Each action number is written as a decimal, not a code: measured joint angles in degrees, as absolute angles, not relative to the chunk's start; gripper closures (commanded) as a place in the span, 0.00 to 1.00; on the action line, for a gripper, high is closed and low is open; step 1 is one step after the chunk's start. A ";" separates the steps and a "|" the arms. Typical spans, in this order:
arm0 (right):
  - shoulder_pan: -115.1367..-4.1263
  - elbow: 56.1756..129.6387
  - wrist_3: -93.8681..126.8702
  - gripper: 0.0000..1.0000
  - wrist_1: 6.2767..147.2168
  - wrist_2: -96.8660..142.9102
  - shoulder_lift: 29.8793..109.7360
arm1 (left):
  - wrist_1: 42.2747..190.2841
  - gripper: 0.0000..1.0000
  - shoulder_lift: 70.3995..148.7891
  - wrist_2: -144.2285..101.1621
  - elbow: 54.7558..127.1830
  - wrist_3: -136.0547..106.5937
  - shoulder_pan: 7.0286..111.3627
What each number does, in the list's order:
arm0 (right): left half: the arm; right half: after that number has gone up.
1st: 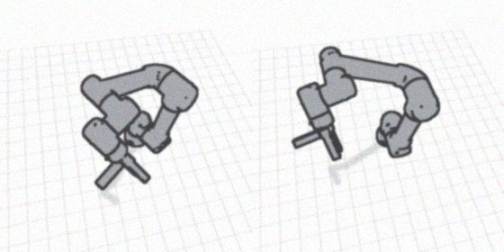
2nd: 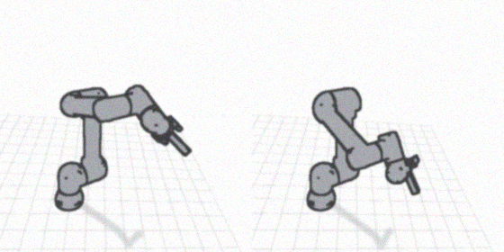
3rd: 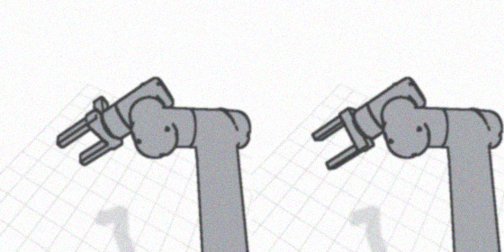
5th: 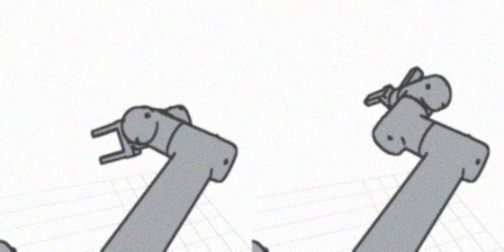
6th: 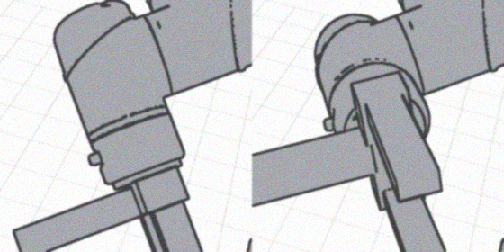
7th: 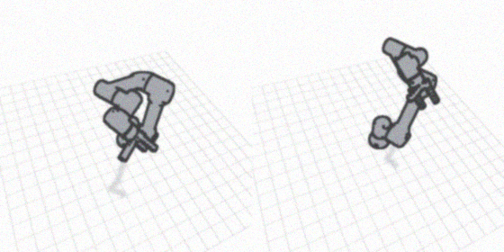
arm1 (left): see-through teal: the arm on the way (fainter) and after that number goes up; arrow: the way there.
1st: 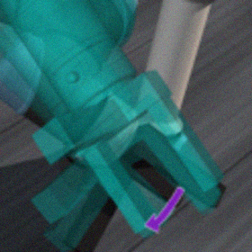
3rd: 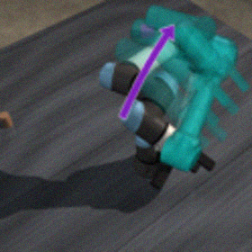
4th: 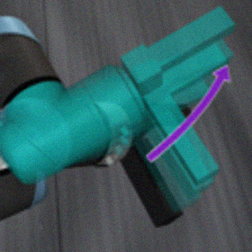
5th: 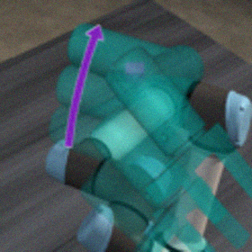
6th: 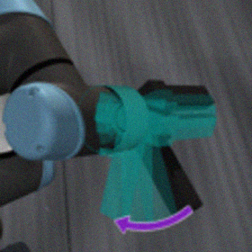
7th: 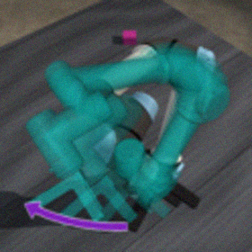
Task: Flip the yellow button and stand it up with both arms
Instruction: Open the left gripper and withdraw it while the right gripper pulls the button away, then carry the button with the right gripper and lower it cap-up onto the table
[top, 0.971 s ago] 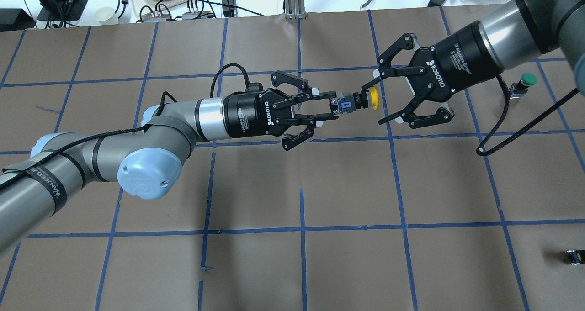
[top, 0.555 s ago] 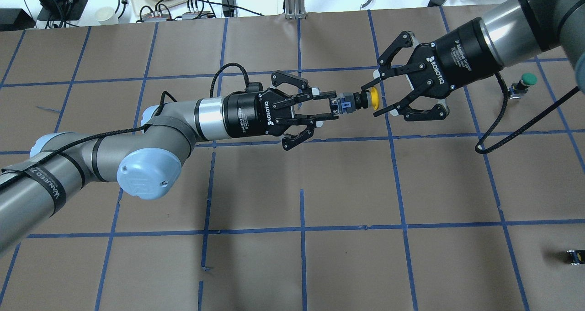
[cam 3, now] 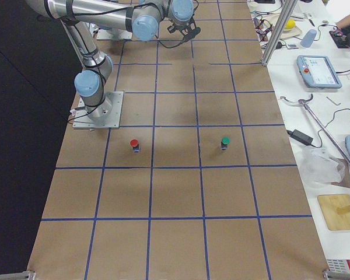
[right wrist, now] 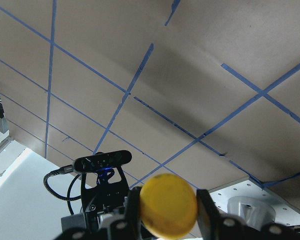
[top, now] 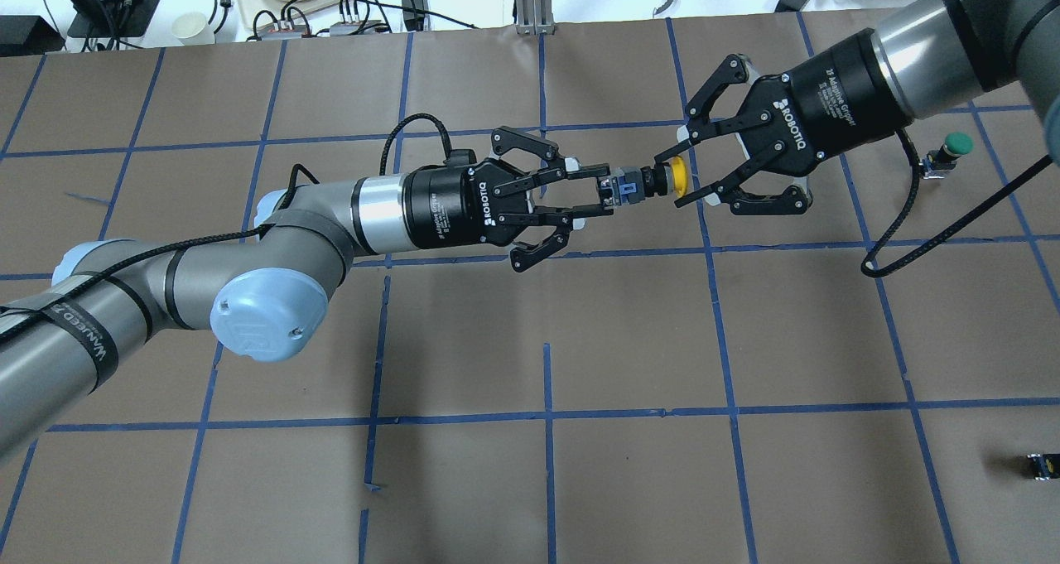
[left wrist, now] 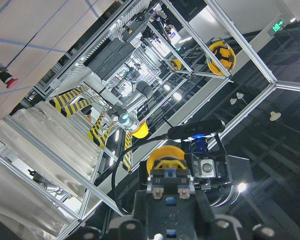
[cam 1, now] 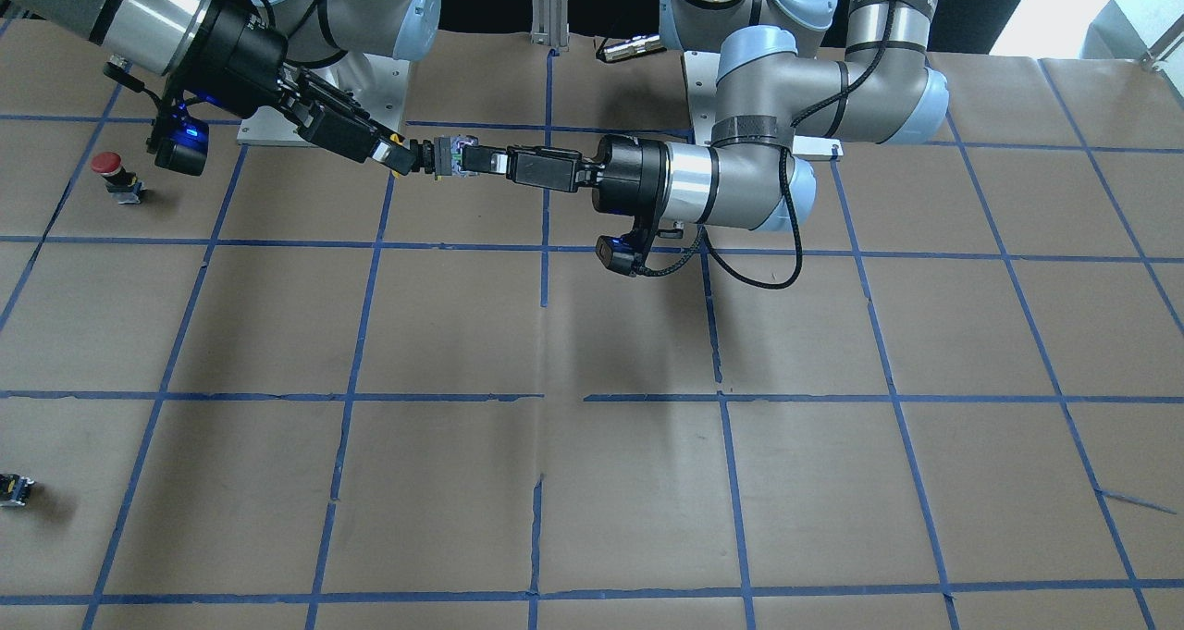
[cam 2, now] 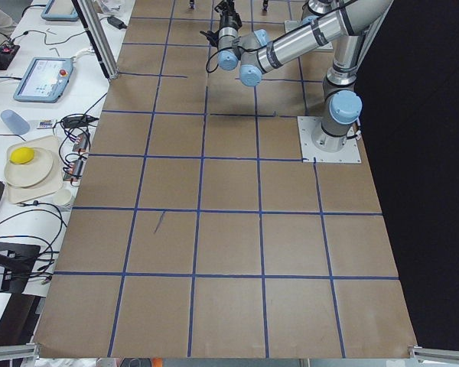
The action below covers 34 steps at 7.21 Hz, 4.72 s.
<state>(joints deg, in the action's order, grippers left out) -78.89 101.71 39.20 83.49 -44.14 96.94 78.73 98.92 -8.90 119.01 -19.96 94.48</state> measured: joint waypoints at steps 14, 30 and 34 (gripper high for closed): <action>-68.82 102.07 -25.94 0.85 92.37 -76.07 97.12 | 95.68 0.01 93.10 76.83 83.73 -20.84 94.67; -31.33 122.47 -119.63 0.86 126.52 -62.76 82.45 | 95.59 0.00 91.42 88.59 83.75 2.50 93.84; -29.75 122.54 -121.24 0.84 126.24 -58.22 80.92 | 95.56 0.00 91.50 88.60 83.78 2.58 93.66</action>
<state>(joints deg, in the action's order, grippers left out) -29.75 122.54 -121.24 126.24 -58.22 80.92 95.56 91.50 88.60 83.78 2.58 93.66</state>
